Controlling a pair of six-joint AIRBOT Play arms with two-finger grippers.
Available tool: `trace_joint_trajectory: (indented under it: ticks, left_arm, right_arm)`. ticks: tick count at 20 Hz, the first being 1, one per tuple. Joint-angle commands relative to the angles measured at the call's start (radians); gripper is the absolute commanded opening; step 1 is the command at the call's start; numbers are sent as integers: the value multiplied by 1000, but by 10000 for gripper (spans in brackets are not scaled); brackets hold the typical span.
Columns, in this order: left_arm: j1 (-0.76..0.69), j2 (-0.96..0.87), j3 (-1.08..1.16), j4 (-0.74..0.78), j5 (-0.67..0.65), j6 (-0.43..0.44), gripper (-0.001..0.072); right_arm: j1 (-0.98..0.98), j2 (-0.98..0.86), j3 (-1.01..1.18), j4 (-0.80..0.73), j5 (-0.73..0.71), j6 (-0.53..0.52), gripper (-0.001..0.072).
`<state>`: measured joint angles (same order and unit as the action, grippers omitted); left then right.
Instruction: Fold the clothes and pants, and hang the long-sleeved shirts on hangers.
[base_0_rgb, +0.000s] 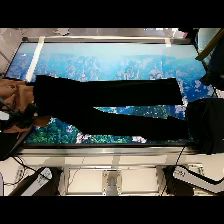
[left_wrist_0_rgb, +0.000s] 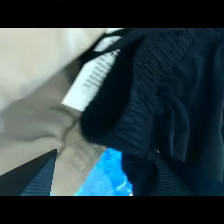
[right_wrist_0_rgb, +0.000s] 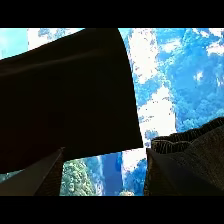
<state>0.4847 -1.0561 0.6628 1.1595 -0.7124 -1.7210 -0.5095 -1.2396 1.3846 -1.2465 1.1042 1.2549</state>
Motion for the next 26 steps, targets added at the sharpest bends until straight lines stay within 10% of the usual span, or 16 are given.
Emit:
trace_joint_trajectory:
  ticks: [1,5,7,8,16,26]
  left_arm:
    - [-55,-83,-6,-48,105,0,701]
    - [-93,-141,-6,-102,224,0,630]
    - [-93,-145,-4,-120,245,2,85]
    - [-92,-141,4,-120,242,29,21]
    - [-6,111,142,133,-54,116,22]
    - [182,264,142,434,-328,113,21]
  right_arm:
    - [-1,2,1,10,13,-11,552]
    - [-1,2,1,15,56,-11,552]
    - [-1,2,1,15,85,-11,551]
    - [-1,3,1,12,103,-11,551]
    - [-26,56,-137,-90,308,-46,551]
    - [-54,81,-545,-148,43,-42,551]
